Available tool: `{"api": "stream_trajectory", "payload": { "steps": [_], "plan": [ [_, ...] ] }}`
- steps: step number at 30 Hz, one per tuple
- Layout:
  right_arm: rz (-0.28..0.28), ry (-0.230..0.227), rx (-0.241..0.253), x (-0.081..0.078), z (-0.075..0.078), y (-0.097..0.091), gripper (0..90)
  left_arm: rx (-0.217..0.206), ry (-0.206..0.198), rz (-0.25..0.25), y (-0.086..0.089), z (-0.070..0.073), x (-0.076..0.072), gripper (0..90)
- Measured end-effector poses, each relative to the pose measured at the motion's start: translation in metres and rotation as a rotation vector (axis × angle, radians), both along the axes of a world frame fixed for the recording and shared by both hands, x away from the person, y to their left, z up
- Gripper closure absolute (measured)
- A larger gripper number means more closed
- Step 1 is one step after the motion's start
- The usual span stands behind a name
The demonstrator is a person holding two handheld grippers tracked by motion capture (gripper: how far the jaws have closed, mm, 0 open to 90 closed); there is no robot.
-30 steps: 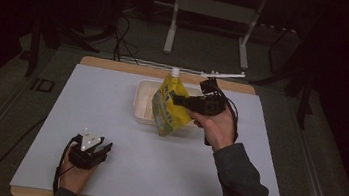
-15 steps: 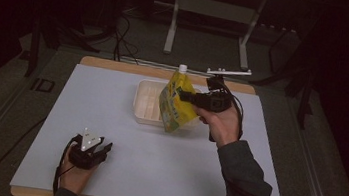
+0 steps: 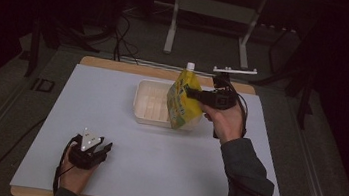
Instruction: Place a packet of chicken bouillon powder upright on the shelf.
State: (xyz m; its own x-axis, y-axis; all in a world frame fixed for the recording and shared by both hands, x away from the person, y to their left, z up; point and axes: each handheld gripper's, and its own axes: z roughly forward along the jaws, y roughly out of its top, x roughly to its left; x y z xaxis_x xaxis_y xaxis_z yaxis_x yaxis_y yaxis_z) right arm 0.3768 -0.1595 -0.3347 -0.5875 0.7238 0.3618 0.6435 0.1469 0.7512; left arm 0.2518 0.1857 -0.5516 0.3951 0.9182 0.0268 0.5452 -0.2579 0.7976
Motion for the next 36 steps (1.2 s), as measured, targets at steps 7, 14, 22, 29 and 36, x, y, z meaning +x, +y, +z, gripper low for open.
{"api": "stream_trajectory", "payload": {
  "steps": [7,14,22,29,36],
  "plan": [
    [-0.033,-0.003,0.003,0.004,-0.001,-0.006,90.0,0.000,-0.001,0.000,0.000,0.000,0.000,60.0],
    [-0.056,-0.009,0.002,0.008,-0.001,-0.010,90.0,0.000,-0.001,0.000,0.000,0.000,0.000,60.0],
    [-0.086,-0.020,0.005,0.011,-0.003,-0.014,90.0,-0.001,-0.003,0.001,0.000,0.000,0.000,60.0],
    [-0.115,-0.024,0.002,0.016,-0.005,-0.018,90.0,-0.001,-0.003,0.000,0.000,0.000,0.000,60.0],
    [-0.151,-0.035,-0.001,0.021,-0.006,-0.024,90.0,-0.001,-0.003,0.001,0.000,0.000,0.000,60.0]
  ]
}}
